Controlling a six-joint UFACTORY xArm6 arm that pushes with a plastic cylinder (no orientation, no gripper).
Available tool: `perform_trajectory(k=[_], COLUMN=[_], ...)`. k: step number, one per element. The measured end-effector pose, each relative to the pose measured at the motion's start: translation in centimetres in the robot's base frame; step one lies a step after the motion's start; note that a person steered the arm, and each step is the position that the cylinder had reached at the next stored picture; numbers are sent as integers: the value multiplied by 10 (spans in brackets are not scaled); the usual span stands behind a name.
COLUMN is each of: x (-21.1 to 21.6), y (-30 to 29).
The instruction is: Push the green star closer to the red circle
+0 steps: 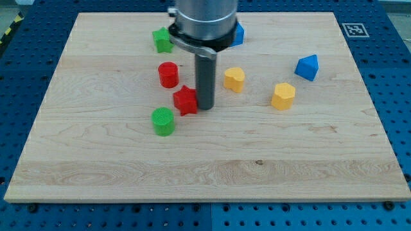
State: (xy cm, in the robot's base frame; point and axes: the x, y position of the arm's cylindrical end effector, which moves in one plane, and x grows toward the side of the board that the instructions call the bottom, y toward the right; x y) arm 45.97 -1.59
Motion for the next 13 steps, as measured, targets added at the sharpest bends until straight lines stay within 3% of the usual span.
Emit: perform_trajectory(k=[2, 9, 10, 13], x=[0, -223, -235, -190], y=[-18, -46, -97, -97])
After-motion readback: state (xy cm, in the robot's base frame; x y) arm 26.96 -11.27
